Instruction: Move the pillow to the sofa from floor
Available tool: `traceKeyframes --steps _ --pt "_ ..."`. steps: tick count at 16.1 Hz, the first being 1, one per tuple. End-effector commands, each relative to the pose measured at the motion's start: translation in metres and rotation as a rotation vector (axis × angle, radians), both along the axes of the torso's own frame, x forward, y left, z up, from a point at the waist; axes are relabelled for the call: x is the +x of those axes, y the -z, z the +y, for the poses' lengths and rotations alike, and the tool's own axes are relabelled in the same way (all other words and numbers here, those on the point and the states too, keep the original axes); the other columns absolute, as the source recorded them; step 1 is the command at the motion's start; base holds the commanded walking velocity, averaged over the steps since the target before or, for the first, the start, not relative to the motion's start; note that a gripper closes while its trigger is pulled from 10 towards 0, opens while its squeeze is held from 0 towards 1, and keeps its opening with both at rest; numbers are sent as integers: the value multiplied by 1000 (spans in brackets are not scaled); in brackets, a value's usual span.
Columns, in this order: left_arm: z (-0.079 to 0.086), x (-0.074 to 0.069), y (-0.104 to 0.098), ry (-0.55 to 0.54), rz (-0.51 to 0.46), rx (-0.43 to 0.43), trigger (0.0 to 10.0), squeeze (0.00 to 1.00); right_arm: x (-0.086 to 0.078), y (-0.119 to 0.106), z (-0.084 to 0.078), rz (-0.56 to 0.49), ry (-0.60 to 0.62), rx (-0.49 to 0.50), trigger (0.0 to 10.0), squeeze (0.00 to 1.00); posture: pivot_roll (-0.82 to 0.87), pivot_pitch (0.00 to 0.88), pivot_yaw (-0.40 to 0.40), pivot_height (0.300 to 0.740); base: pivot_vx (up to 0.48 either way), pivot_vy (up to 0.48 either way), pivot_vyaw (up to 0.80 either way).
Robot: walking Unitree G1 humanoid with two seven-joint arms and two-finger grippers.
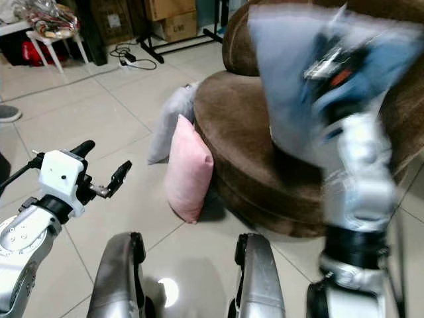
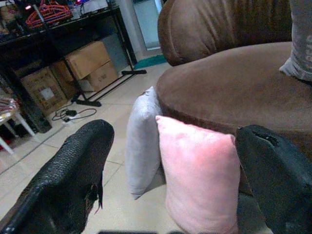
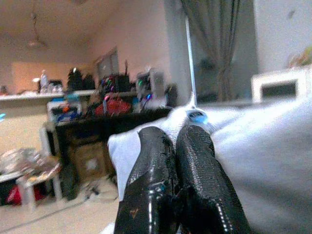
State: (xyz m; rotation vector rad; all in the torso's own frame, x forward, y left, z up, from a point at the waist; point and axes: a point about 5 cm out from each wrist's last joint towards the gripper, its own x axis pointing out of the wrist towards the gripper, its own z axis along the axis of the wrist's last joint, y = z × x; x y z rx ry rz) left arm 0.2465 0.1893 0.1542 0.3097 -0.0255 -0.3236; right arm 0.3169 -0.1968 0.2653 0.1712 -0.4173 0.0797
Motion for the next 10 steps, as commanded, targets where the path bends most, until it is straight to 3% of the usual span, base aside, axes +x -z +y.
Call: traceKeyframes --steps 1,2,3,4,7,10 --pt "-2 3 -4 -7 -25 5 10000 0 0 0 18 1 -49 -8 0 0 -5 0 22 492 0 0 0" --pt "-5 6 -4 3 -25 6 10000 0 2 15 31 74 -73 -18 8471 0 -11 0 28 492 0 0 0" --pt "-8 10 -3 10 -25 7 10000 0 8 39 45 187 -81 -72 10000 0 -15 0 31 492 0 0 0" --pt "-7 15 -5 -8 -41 4 10000 0 5 64 66 260 -156 -116 10000 0 -22 0 9 492 0 0 0" --pt "-4 21 -3 -91 -45 19 10000 0 1 87 71 355 -134 -67 10000 0 4 0 -17 512 0 0 0" --pt "-7 16 8 -121 -16 6 10000 0 -5 97 67 416 -99 -48 10000 0 -3 0 -28 542 0 0 0"
